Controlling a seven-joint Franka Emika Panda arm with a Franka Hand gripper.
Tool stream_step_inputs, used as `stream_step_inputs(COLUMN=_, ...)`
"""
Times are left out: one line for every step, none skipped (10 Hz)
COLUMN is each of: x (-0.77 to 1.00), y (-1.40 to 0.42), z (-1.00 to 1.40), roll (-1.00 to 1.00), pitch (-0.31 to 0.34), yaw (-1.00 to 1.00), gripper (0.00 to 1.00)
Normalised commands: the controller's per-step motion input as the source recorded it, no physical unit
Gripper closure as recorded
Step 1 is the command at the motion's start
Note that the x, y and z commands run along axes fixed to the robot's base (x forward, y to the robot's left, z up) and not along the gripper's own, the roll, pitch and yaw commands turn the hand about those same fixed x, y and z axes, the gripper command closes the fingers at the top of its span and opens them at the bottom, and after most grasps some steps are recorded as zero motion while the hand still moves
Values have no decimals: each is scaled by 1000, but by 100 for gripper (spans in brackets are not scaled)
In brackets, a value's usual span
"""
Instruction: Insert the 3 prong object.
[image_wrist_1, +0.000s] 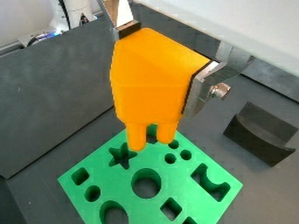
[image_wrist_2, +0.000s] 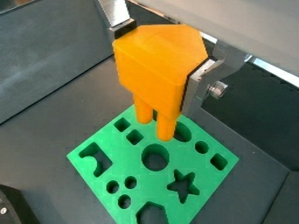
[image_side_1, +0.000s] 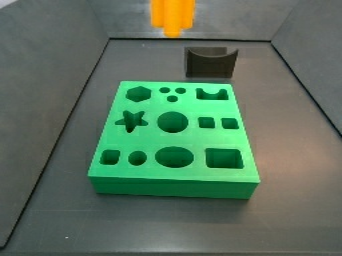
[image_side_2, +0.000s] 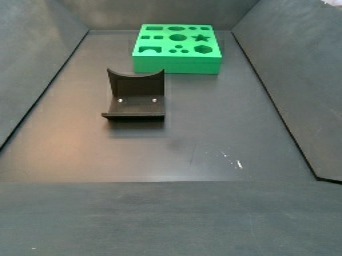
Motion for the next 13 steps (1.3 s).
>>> stream_step_inputs(x=-69, y=497, z=-854, roll=-124, pitch=-86, yaw=-97, gripper=100)
stream_step_inputs(x=-103, y=597, z=-974, roll=-61, pitch=-43, yaw=-63, gripper=100)
stream_step_inputs(x=0, y=546, z=-809, roll=-170, pitch=-17, yaw=-26, gripper=100)
stream_step_inputs(x=0, y=503, z=-734, roll=-211, pitch=-27, yaw=-69, gripper=100)
stream_step_inputs(x=0, y=423, z=-857, roll=-141, pitch=-63, yaw=-17, gripper=100)
stream_step_inputs(x=-94, y=400, z=-877, roll=-90, pitch=-106, yaw=0, gripper=100)
stream_step_inputs(x=114, y=277, z=-757, roll=-46, pitch=0, yaw=0, gripper=100)
stream_step_inputs(x=77, y=209, z=-620, roll=0, pitch=0, yaw=0, gripper=100)
stream_step_inputs(x=86, y=123, z=-549, roll=0, pitch=0, yaw=0, gripper=100)
stream_step_inputs(x=0, y=111, z=-434, roll=21, pitch=0, yaw=0, gripper=100)
stream_step_inputs(x=0, y=46, z=-317, roll=49, pitch=0, yaw=0, gripper=100)
stream_step_inputs(x=0, y=46, z=-346, roll=116, pitch=0, yaw=0, gripper=100)
stream_step_inputs(x=0, y=34, z=-420, roll=157, pitch=0, yaw=43, gripper=100)
